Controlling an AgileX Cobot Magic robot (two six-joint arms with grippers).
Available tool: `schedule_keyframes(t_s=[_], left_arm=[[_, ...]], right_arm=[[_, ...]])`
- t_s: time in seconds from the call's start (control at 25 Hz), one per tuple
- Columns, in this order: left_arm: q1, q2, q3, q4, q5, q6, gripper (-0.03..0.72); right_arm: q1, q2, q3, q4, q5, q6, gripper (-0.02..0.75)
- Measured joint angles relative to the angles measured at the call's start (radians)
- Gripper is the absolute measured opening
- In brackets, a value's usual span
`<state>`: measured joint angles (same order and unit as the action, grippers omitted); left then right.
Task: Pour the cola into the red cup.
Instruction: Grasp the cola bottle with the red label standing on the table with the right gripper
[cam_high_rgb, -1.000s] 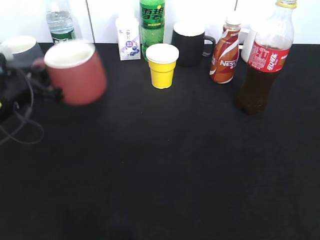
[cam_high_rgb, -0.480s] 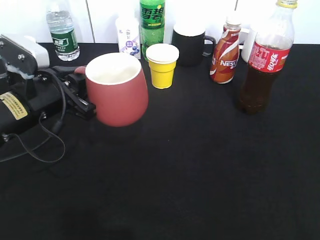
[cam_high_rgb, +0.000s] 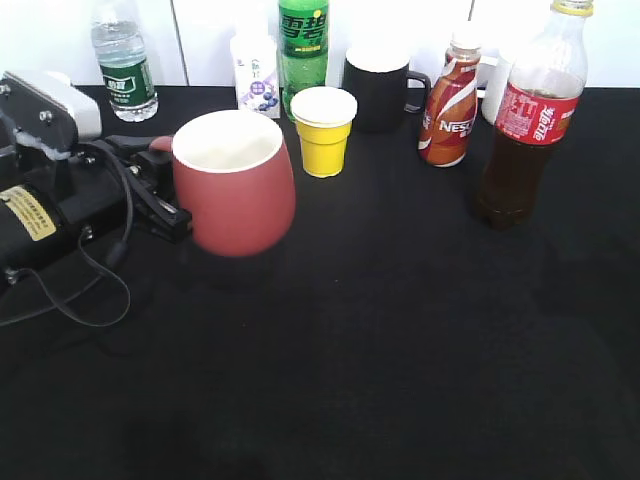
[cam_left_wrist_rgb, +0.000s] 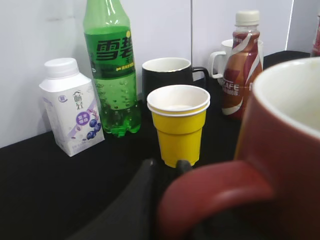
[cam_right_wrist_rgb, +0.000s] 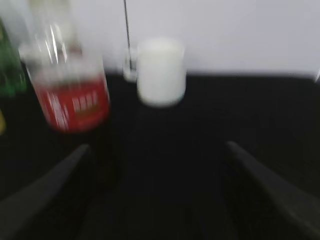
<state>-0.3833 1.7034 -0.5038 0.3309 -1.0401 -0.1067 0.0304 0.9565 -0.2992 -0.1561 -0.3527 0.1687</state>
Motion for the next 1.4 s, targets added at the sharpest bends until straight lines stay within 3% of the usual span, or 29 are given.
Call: schedule_keyframes(t_s=[0.16,0.28,0.36,0.64,1.04,1.4], left_arm=[[0.000,0.000,0.000,-0.001,0.013,0.000,0.078],[0.000,0.000,0.000,-0.001,0.014,0.000,0.078],[0.000,0.000,0.000,-0.001,0.014,0.000,0.078],[0.000,0.000,0.000,-0.001,0.014,0.000,0.078],[0.000,0.000,0.000,0.000,0.015,0.000,0.078],[0.000,0.000,0.000,0.001,0.015,0.000,0.078]], right_arm=[[0.000,0.289,0.010,-0.001,-0.293,0.061,0.585],[0.000,0.490,0.008,-0.191,-0.530,0.097,0.591],[0.000,0.605,-0.020,-0.273,-0.619,0.100,0.634],[0.000,0.764,-0.176,-0.387,-0.635,0.108,0.661],[0.000,0.936,-0.353,-0.394,-0.684,0.120,0.658],[0.000,0.971,-0.380,-0.441,-0.734,0.139,0.461]])
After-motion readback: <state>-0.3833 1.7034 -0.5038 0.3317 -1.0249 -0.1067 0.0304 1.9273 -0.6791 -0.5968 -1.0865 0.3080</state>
